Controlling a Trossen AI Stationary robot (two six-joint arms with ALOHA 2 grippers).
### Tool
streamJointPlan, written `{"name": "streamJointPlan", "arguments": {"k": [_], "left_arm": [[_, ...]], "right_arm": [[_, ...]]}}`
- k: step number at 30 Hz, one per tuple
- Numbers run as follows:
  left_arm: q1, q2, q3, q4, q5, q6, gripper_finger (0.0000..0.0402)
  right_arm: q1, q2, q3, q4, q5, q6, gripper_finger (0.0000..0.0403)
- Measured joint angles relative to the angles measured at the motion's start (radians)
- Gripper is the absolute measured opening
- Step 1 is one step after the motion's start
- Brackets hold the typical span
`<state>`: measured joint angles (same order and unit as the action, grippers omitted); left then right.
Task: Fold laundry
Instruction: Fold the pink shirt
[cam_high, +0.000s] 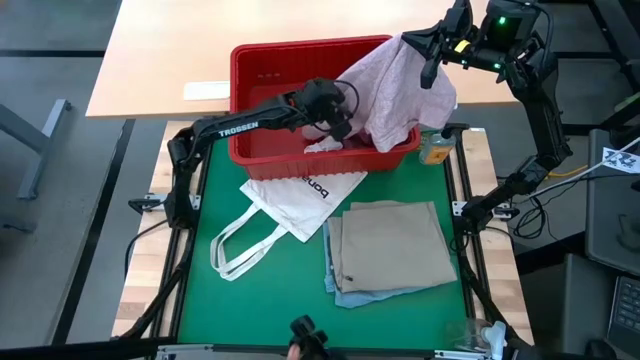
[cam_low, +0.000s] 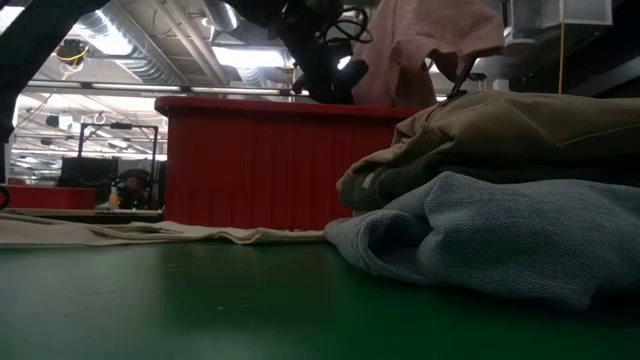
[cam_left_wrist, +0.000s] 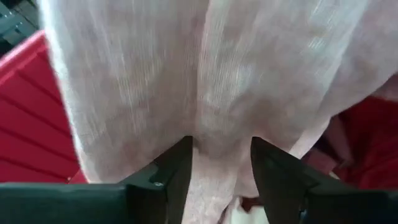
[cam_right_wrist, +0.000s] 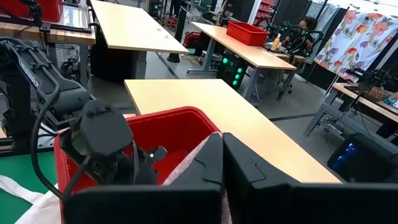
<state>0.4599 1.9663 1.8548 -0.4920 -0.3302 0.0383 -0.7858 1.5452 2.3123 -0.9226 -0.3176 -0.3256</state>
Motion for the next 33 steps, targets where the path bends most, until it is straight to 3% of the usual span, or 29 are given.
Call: {"name": "streamJointPlan", "arguments": {"k": [12, 21, 33], "left_arm": [[-0.006, -0.001, 0.000, 0.015, 0.008, -0.004, 0.0007], [-0.032, -0.028, 0.000, 0.000, 0.010, -0.030, 0.0002], [-0.055, -0.341, 0.000, -0.030, -0.003, -0.127, 0.0001]], "right_arm": [[0.000, 0.000, 0.000, -0.002, 0.000, 0.000, 0.0000], [0.000, 0.001, 0.000, -0.006, 0.020, 0.000, 0.0000], [0.000, -0.035, 0.000, 0.000, 0.037, -0.051, 0.0000]]}}
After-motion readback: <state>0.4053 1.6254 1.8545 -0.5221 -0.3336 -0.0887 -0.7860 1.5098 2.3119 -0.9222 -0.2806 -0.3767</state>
